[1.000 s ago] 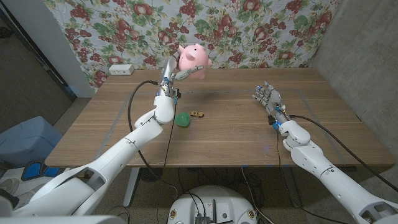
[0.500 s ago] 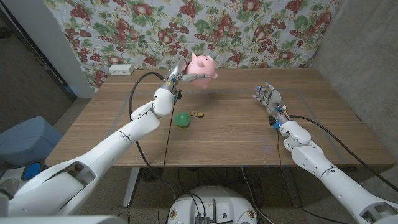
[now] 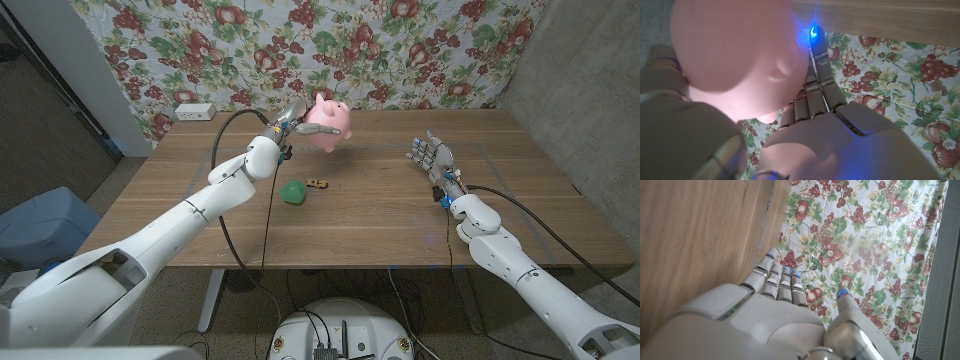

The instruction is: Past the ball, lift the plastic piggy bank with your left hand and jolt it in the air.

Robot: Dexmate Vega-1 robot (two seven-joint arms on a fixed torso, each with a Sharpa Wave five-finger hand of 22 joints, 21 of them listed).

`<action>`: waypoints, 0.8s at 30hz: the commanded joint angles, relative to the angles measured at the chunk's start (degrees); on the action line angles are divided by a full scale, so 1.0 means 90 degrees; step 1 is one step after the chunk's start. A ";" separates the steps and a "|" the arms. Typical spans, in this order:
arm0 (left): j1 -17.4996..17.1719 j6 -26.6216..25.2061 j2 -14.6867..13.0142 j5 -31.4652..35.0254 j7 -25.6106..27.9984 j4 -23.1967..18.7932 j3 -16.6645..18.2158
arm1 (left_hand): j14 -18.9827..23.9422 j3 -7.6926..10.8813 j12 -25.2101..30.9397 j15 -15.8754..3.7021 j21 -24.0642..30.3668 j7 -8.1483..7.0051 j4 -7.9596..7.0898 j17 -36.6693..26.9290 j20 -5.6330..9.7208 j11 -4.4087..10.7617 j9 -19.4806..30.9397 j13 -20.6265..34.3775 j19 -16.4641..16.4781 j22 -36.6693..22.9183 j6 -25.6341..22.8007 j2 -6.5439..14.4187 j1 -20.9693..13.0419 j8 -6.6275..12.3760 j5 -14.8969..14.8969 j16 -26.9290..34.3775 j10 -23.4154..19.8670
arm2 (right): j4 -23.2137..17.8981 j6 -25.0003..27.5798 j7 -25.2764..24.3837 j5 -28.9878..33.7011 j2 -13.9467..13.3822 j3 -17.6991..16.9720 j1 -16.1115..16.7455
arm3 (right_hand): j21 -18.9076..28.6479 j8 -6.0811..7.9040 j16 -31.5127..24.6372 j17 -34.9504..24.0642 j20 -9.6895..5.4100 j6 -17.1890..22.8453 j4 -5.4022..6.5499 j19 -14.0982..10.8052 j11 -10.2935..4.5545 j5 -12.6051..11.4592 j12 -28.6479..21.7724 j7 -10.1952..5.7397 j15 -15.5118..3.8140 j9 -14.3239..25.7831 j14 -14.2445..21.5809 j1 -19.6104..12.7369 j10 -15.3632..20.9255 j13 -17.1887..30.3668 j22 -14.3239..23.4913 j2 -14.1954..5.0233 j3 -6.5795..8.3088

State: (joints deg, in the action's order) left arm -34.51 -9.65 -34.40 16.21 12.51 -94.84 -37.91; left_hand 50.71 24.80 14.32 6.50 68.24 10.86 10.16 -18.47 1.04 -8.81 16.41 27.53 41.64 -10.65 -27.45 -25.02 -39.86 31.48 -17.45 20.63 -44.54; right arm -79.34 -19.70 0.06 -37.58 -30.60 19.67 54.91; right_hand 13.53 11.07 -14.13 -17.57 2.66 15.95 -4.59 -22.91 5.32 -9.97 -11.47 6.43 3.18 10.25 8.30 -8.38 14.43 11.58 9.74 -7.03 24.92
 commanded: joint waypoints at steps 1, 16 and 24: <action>-0.0032 0.0054 -0.0031 0.0009 0.0136 -0.0027 -0.0006 | 0.2025 0.0371 -0.0007 -0.2253 0.0055 -0.1370 -0.0003 -0.0031 0.0964 0.2083 0.0042 0.0023 -0.0401 -0.0012 -0.2378 0.3079 -0.3545 0.0024 -0.0039 0.0007 -0.2127 | -0.0011 -0.0017 0.0024 -0.0006 -0.0020 -0.0010 0.0013 | -0.0013 0.0004 0.0007 -0.0009 0.0036 0.0027 -0.0009 -0.0051 0.0001 -0.0021 -0.0026 -0.0013 0.0005 0.0039 0.0059 -0.0018 0.0029 0.0013 0.0035 -0.0177 0.0025; -0.0564 0.1184 0.0547 -0.0191 0.2009 0.0487 0.0472 | 0.2032 0.0388 -0.0036 -0.2251 0.0103 -0.1372 -0.0009 -0.0038 0.0959 0.2089 0.0044 0.0027 -0.0433 -0.0006 -0.2385 0.3083 -0.3533 0.0019 -0.0044 -0.0001 -0.2127 | -0.0101 0.0001 -0.0030 -0.0005 -0.0033 -0.0021 0.0071 | -0.0035 0.0001 0.0007 -0.0009 0.0035 0.0022 -0.0006 -0.0056 0.0007 -0.0021 -0.0026 -0.0023 0.0007 0.0039 0.0061 -0.0016 0.0030 0.0013 0.0035 -0.0177 0.0026; -0.0711 0.2045 0.0927 -0.0207 0.3029 0.0961 0.0655 | 0.2035 0.0395 -0.0046 -0.2252 0.0128 -0.1391 -0.0009 -0.0043 0.0958 0.2107 0.0044 0.0029 -0.0451 -0.0004 -0.2388 0.3079 -0.3527 0.0016 -0.0044 -0.0005 -0.2141 | -0.0165 0.0008 -0.0080 0.0004 -0.0050 -0.0034 0.0120 | -0.0047 0.0003 0.0009 -0.0008 0.0037 0.0026 -0.0007 -0.0063 0.0009 -0.0021 -0.0024 -0.0018 0.0001 0.0039 0.0059 -0.0016 0.0026 0.0013 0.0036 -0.0177 0.0027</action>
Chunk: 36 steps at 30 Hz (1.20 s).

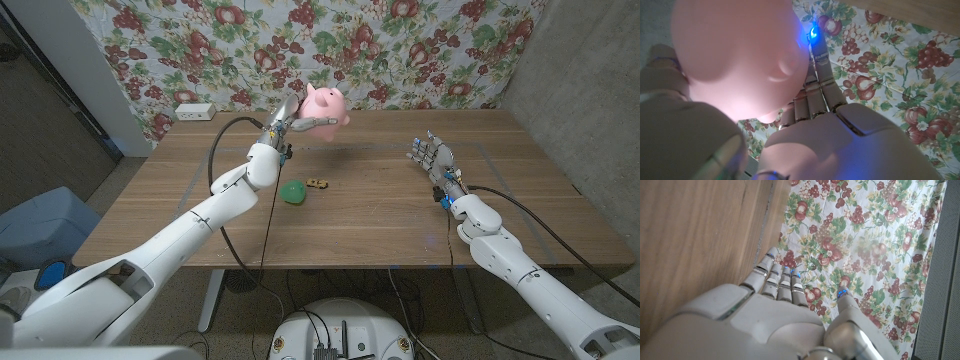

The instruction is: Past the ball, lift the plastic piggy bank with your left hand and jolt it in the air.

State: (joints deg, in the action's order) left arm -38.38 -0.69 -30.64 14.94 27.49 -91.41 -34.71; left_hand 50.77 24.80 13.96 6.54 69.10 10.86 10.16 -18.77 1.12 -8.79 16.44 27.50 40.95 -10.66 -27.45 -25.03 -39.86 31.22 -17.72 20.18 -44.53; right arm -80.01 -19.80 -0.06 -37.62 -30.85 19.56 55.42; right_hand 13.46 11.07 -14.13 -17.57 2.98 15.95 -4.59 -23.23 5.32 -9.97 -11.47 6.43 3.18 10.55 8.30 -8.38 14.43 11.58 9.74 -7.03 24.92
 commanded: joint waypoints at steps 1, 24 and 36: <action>-0.0288 0.1171 0.0563 -0.0052 0.1505 0.0651 0.0319 | 0.2028 0.0395 -0.0006 -0.2256 0.0034 -0.1389 -0.0008 -0.0012 0.0949 0.2105 0.0040 0.0033 -0.0375 -0.0003 -0.2391 0.3079 -0.3527 0.0045 -0.0014 0.0046 -0.2146 | -0.0098 0.0022 -0.0066 -0.0006 -0.0019 -0.0027 0.0071 | -0.0041 0.0003 0.0009 -0.0007 0.0002 0.0026 -0.0007 -0.0026 0.0009 -0.0021 -0.0023 -0.0018 -0.0003 0.0006 0.0057 -0.0016 0.0025 0.0013 0.0036 -0.0178 0.0027; -0.0347 0.1386 0.0706 0.0165 0.1885 0.0762 0.0398 | 0.2012 0.0411 -0.0055 -0.2257 0.0104 -0.1422 -0.0004 -0.0018 0.0953 0.2129 0.0038 0.0021 -0.0459 0.0003 -0.2417 0.3052 -0.3515 0.0040 -0.0006 0.0017 -0.2165 | -0.0182 -0.0042 -0.0117 -0.0009 -0.0023 -0.0056 0.0198 | -0.0069 0.0001 0.0013 -0.0001 0.0001 0.0024 -0.0019 -0.0037 -0.0007 -0.0024 -0.0024 -0.0023 0.0008 0.0006 0.0060 -0.0032 0.0027 0.0012 0.0037 -0.0178 0.0035; -0.0384 0.0096 0.0183 0.0119 0.0552 -0.0121 0.0293 | 0.2004 0.0416 -0.0055 -0.2257 0.0127 -0.1438 -0.0006 -0.0014 0.0945 0.2141 0.0033 0.0045 -0.0476 0.0005 -0.2409 0.3050 -0.3509 0.0029 -0.0006 0.0005 -0.2162 | -0.0201 -0.0035 -0.0108 -0.0004 -0.0039 -0.0056 0.0205 | -0.0081 0.0003 0.0014 0.0001 0.0003 0.0028 -0.0022 -0.0043 -0.0003 -0.0025 -0.0022 -0.0022 0.0007 0.0006 0.0059 -0.0037 0.0023 0.0012 0.0037 -0.0178 0.0038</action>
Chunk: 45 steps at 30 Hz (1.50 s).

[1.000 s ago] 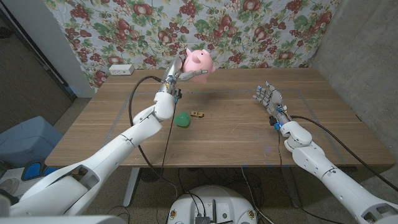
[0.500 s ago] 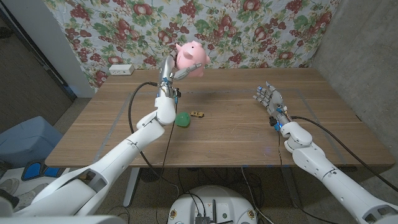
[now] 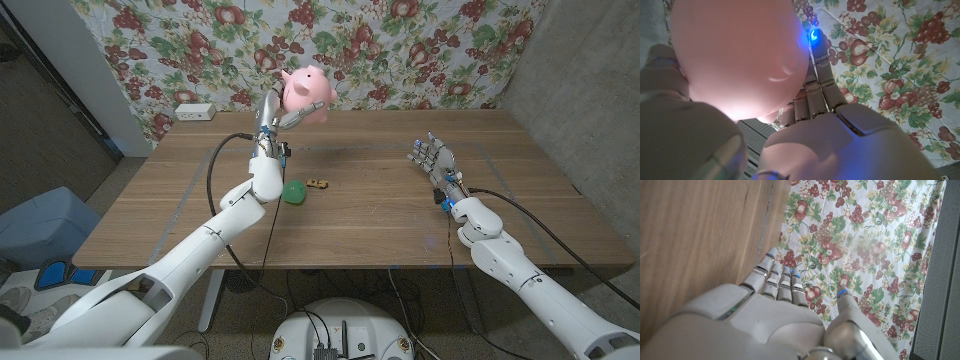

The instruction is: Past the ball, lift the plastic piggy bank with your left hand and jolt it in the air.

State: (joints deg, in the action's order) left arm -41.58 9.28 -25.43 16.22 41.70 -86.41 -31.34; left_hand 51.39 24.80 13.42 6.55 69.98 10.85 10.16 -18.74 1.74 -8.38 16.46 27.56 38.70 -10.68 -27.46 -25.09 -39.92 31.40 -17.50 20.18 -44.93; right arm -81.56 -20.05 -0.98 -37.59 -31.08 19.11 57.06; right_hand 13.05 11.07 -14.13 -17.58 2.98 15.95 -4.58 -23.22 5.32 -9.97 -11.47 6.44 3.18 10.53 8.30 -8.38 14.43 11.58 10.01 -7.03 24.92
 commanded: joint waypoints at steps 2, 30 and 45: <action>0.0028 -0.1253 -0.0521 -0.0014 -0.1351 -0.0799 -0.0142 | 0.1936 0.0418 -0.0003 -0.2259 0.0035 -0.1436 -0.0007 -0.0018 0.0873 0.2087 0.0030 0.0036 -0.0228 0.0007 -0.2408 0.3056 -0.3499 0.0007 -0.0031 0.0004 -0.2113 | -0.0018 -0.0012 0.0006 -0.0002 -0.0013 -0.0002 0.0014 | -0.0039 0.0002 0.0015 0.0002 0.0007 0.0026 -0.0023 -0.0042 0.0001 -0.0025 -0.0022 -0.0024 0.0007 0.0008 0.0058 -0.0037 0.0022 0.0012 0.0007 -0.0178 0.0038; 0.0967 -0.1985 -0.1097 0.0267 -0.3437 -0.0840 -0.0880 | 0.1927 0.0451 -0.0042 -0.2259 0.0108 -0.1407 -0.0004 -0.0024 0.0855 0.2059 0.0051 0.0059 -0.0295 0.0015 -0.2384 0.3064 -0.3493 -0.0008 -0.0032 -0.0022 -0.2088 | 0.0297 0.0031 0.0142 -0.0033 0.0073 0.0045 -0.0269 | -0.0065 0.0004 0.0015 0.0004 0.0000 0.0033 -0.0021 -0.0057 0.0002 -0.0024 -0.0021 -0.0021 0.0007 0.0008 0.0061 -0.0038 0.0022 0.0012 0.0008 -0.0182 0.0041; 0.0713 -0.1452 -0.0756 0.0228 -0.2230 -0.0478 -0.0623 | 0.1930 0.0464 -0.0051 -0.2259 0.0144 -0.1401 -0.0004 -0.0034 0.0847 0.2065 0.0049 0.0071 -0.0319 0.0017 -0.2383 0.3063 -0.3490 -0.0020 -0.0030 -0.0026 -0.2090 | 0.0481 0.0037 0.0211 -0.0037 0.0137 0.0085 -0.0411 | -0.0078 0.0003 0.0016 0.0004 0.0003 0.0033 -0.0019 -0.0058 0.0001 -0.0024 -0.0021 -0.0025 0.0004 0.0008 0.0060 -0.0037 0.0020 0.0012 0.0008 -0.0182 0.0041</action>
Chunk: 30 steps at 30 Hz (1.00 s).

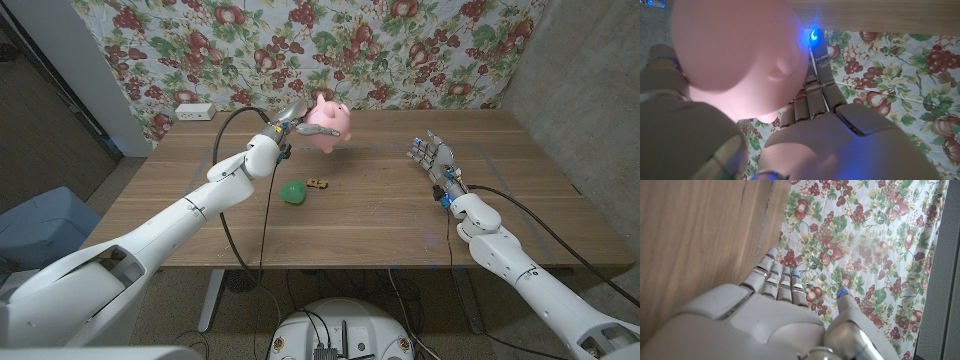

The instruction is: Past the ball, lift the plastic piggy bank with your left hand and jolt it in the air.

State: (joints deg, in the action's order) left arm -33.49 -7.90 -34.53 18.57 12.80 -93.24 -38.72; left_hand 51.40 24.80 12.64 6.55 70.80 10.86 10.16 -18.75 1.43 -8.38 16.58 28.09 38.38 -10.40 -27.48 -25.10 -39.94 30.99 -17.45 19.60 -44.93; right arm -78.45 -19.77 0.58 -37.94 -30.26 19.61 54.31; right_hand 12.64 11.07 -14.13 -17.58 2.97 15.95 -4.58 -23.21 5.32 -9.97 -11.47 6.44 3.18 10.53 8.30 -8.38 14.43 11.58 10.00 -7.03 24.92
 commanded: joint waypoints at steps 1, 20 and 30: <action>-0.0215 0.0526 0.0304 -0.0046 0.1127 0.0328 0.0229 | 0.1930 0.0465 0.0038 -0.2259 0.0055 -0.1404 -0.0002 -0.0034 0.0882 0.2064 0.0035 0.0014 -0.0287 -0.0014 -0.2392 0.3064 -0.3490 0.0030 -0.0035 0.0039 -0.2097 | 0.0127 0.0019 0.0019 -0.0007 0.0051 0.0024 -0.0103 | -0.0033 0.0003 0.0015 0.0004 0.0004 0.0033 -0.0019 -0.0059 0.0002 -0.0024 -0.0021 -0.0025 0.0005 0.0009 0.0061 -0.0037 0.0021 0.0012 0.0010 -0.0182 0.0041; -0.0453 0.2602 0.1385 0.0022 0.4327 0.1822 0.0648 | 0.1946 0.0472 0.0031 -0.2259 0.0110 -0.1430 -0.0006 -0.0042 0.0878 0.2099 0.0039 0.0013 -0.0317 -0.0014 -0.2416 0.3054 -0.3474 0.0029 -0.0029 0.0034 -0.2138 | 0.0182 0.0015 0.0018 0.0019 0.0073 0.0047 -0.0147 | -0.0048 0.0003 0.0020 0.0006 0.0007 0.0035 -0.0021 -0.0062 0.0005 -0.0025 -0.0022 -0.0039 0.0008 0.0009 0.0054 -0.0040 0.0023 0.0012 0.0011 -0.0182 0.0044; -0.0440 0.2896 0.1455 0.0084 0.4615 0.2006 0.0667 | 0.1948 0.0472 0.0021 -0.2260 0.0134 -0.1448 -0.0006 -0.0036 0.0879 0.2102 0.0041 0.0011 -0.0339 -0.0013 -0.2427 0.3042 -0.3462 0.0029 -0.0026 0.0024 -0.2144 | 0.0141 0.0039 -0.0013 0.0025 0.0059 0.0047 -0.0124 | -0.0055 0.0000 0.0020 0.0007 0.0008 0.0030 -0.0021 -0.0065 0.0000 -0.0024 -0.0021 -0.0042 0.0008 0.0009 0.0055 -0.0040 0.0022 0.0012 0.0011 -0.0180 0.0044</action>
State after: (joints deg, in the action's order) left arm -37.34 13.09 -23.36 18.52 48.28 -78.76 -33.36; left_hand 51.40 24.80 12.36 6.56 71.68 10.86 10.16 -18.81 1.25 -8.37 16.68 28.07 37.76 -10.41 -27.49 -25.10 -39.94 30.88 -17.23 19.67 -44.94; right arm -76.96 -19.63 0.71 -37.81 -29.70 19.99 53.11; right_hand 12.20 11.07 -14.13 -17.58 2.97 15.95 -4.59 -23.21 5.32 -9.97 -11.47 6.44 3.18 10.53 8.30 -8.38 14.43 11.58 9.99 -7.03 24.92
